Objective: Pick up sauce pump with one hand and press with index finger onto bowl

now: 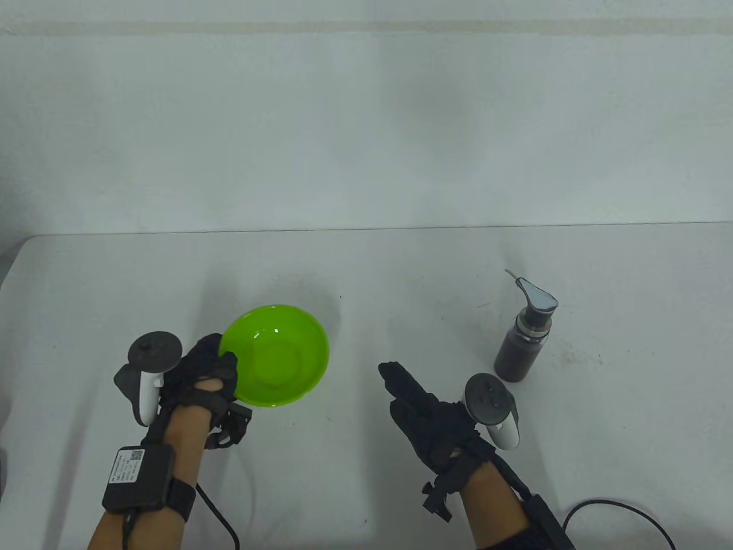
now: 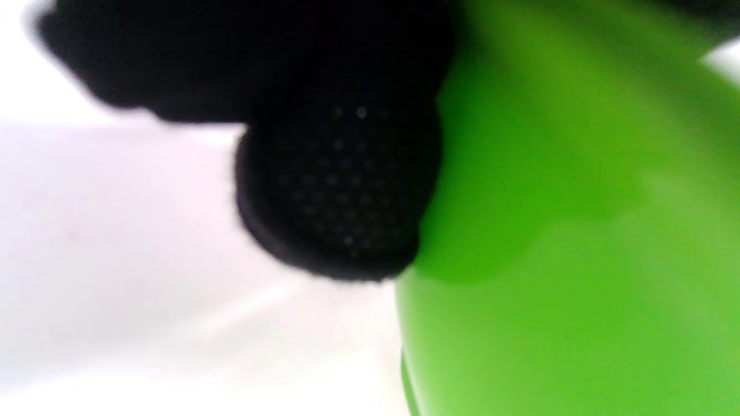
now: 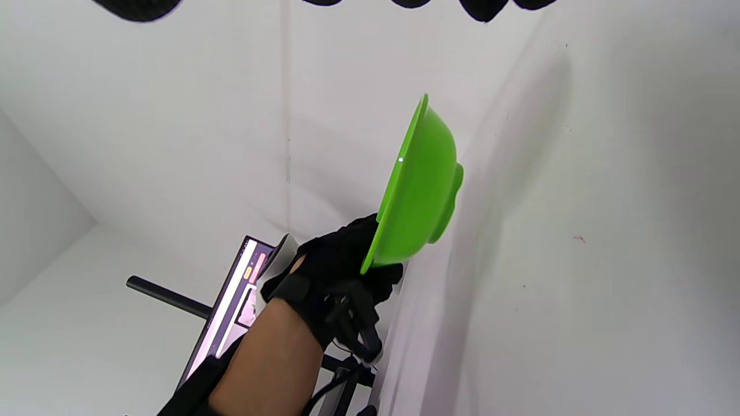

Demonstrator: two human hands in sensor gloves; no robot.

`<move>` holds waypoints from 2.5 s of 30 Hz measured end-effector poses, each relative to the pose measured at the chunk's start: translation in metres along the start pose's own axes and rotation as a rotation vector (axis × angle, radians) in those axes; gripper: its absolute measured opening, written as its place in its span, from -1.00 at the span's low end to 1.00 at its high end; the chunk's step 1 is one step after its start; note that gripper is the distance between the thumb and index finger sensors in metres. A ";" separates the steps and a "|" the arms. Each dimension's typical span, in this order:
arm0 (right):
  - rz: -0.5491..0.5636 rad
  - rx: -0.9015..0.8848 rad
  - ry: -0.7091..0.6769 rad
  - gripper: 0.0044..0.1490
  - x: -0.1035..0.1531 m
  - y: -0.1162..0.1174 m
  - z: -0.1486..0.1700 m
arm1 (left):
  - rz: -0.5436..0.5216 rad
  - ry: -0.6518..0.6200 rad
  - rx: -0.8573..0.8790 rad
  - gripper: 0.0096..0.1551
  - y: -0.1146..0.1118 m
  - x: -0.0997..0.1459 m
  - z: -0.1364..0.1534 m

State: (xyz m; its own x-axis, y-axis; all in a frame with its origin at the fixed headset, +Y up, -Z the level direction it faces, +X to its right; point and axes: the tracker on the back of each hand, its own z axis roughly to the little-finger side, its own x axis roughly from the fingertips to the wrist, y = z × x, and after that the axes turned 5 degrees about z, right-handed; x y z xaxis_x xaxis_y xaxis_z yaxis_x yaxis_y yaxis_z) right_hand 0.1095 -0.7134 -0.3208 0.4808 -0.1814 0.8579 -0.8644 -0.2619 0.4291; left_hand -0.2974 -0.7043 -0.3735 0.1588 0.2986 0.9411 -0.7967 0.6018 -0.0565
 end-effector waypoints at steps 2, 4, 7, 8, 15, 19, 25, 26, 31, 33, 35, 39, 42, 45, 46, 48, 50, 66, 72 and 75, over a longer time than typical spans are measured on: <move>0.014 -0.008 -0.002 -0.02 0.001 -0.004 0.000 | 0.045 -0.031 -0.010 -0.32 -0.016 0.011 -0.008; 0.045 -0.013 -0.003 -0.01 0.002 -0.009 0.000 | 0.079 -0.051 -0.014 -0.32 -0.033 0.021 -0.015; 0.076 -0.020 0.011 -0.01 0.004 -0.017 0.003 | 0.131 -0.069 -0.012 -0.32 -0.057 0.034 -0.022; 0.086 -0.021 0.018 -0.02 0.004 -0.020 0.005 | 0.146 -0.075 -0.006 -0.32 -0.066 0.038 -0.024; 0.102 -0.003 0.054 -0.02 0.004 -0.023 0.012 | 0.252 -0.094 -0.043 -0.32 -0.107 0.057 -0.032; 0.126 -0.002 0.048 -0.02 0.005 -0.025 0.011 | 0.298 -0.090 -0.032 -0.32 -0.123 0.062 -0.027; 0.127 -0.002 0.049 -0.02 0.005 -0.027 0.011 | 0.305 -0.094 -0.077 -0.33 -0.132 0.060 -0.018; 0.127 -0.001 0.051 -0.02 0.005 -0.027 0.012 | 0.303 -0.091 -0.078 -0.33 -0.133 0.059 -0.016; 0.121 0.005 0.056 -0.01 0.005 -0.026 0.012 | 0.349 -0.040 -0.061 -0.33 -0.137 0.051 -0.004; 0.120 0.005 0.057 -0.02 0.005 -0.026 0.012 | 0.354 -0.030 -0.057 -0.33 -0.136 0.048 -0.001; 0.116 0.003 0.059 -0.02 0.005 -0.025 0.013 | 0.368 -0.015 -0.039 -0.32 -0.136 0.047 0.002; 0.108 -0.005 0.063 -0.02 0.005 -0.024 0.013 | 0.366 -0.021 -0.046 -0.31 -0.134 0.046 0.002; 0.116 -0.006 0.060 -0.02 0.005 -0.023 0.014 | 0.372 -0.023 -0.053 -0.28 -0.134 0.046 0.002; 0.131 -0.060 0.049 -0.02 0.006 -0.022 0.015 | 0.357 -0.030 -0.085 -0.22 -0.133 0.045 0.004; 0.136 -0.084 0.046 -0.03 0.006 -0.023 0.015 | 0.367 -0.027 -0.084 -0.20 -0.132 0.044 0.004; 0.153 -0.118 0.014 -0.03 0.008 -0.025 0.011 | 0.398 -0.021 -0.060 -0.17 -0.131 0.044 0.004; 0.178 -0.146 -0.029 -0.04 0.009 -0.031 0.003 | 0.398 -0.032 -0.053 -0.15 -0.129 0.044 0.003; 0.894 0.137 -0.206 -0.06 0.062 -0.175 -0.049 | 0.425 -0.038 -0.046 -0.16 -0.130 0.042 0.001; 0.906 0.207 -0.036 0.30 0.053 -0.203 -0.007 | 0.429 -0.047 -0.054 -0.17 -0.131 0.042 0.000; 0.929 0.319 -0.034 0.46 0.046 -0.201 0.011 | 0.430 -0.043 -0.043 -0.17 -0.130 0.041 0.001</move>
State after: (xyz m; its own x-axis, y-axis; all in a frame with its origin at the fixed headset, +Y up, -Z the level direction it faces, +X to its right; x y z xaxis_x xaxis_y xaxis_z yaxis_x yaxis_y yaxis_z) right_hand 0.3071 -0.6792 -0.3703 -0.3617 -0.4708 0.8047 -0.8231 -0.2441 -0.5128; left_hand -0.1874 -0.7712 -0.3271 -0.2077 0.4984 0.8417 -0.7598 0.4598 -0.4597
